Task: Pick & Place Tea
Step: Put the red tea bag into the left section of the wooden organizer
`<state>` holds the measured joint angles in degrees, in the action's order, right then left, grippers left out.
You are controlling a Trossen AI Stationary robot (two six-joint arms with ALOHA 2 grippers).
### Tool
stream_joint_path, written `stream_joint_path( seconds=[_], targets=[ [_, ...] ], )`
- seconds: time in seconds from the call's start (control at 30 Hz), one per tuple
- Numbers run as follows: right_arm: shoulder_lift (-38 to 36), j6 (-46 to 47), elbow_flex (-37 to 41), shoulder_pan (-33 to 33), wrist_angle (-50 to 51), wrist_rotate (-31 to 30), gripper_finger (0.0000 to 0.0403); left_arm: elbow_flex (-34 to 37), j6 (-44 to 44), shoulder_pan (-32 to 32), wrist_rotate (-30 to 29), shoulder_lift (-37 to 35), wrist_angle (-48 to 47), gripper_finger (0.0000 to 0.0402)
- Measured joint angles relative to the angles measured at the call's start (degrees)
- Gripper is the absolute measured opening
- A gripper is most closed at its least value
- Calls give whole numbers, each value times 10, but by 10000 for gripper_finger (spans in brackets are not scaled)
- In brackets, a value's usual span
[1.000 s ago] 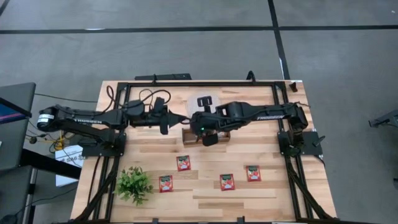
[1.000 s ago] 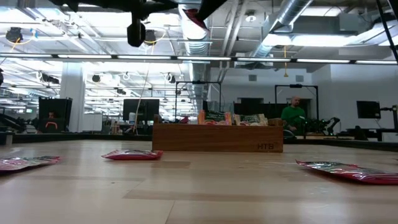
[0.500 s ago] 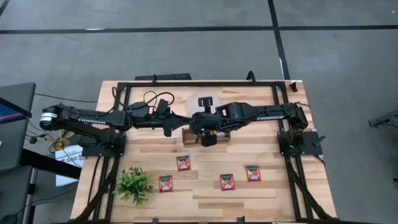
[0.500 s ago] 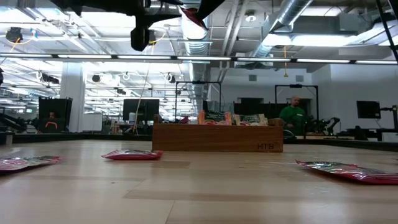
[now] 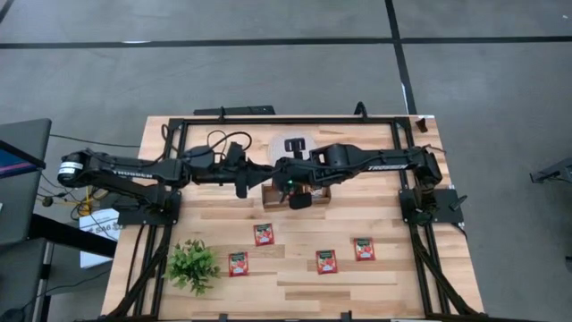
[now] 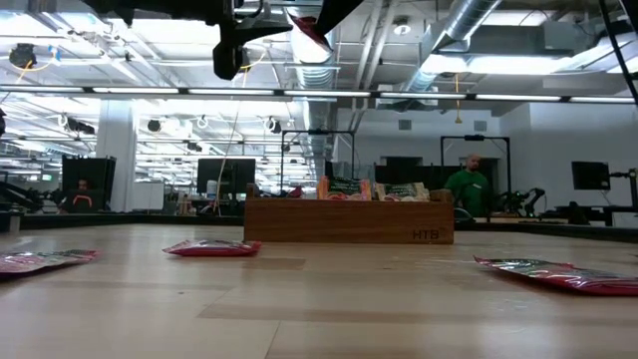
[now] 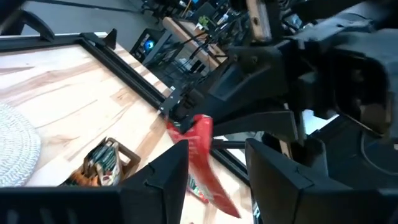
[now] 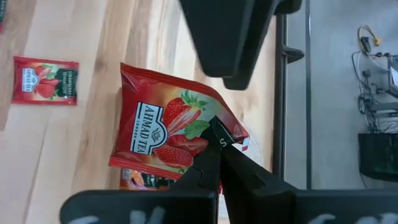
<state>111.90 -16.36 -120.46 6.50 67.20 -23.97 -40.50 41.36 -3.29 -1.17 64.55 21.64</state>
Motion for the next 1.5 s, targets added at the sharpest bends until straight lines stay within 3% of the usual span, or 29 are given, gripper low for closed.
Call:
stream_joint_path(
  seconds=[0.3, 0.77, 0.9, 1.17, 1.5],
  targets=[
    [0, 0, 0, -9, 2, 17, 0, -98, -47, 7, -1, 57, -146, 150],
    [0, 19, 0, -9, 31, 16, 0, -130, -42, 7, -36, 79, -177, 145],
    [0, 19, 0, -9, 31, 16, 0, -130, -36, 7, -47, 79, -188, 118],
    [0, 19, 0, -9, 31, 17, 0, -130, -37, 7, -51, 78, -185, 9],
    [1, 20, 0, -9, 31, 46, 1, -130, -43, 7, -51, 84, -209, 0]
  ],
)
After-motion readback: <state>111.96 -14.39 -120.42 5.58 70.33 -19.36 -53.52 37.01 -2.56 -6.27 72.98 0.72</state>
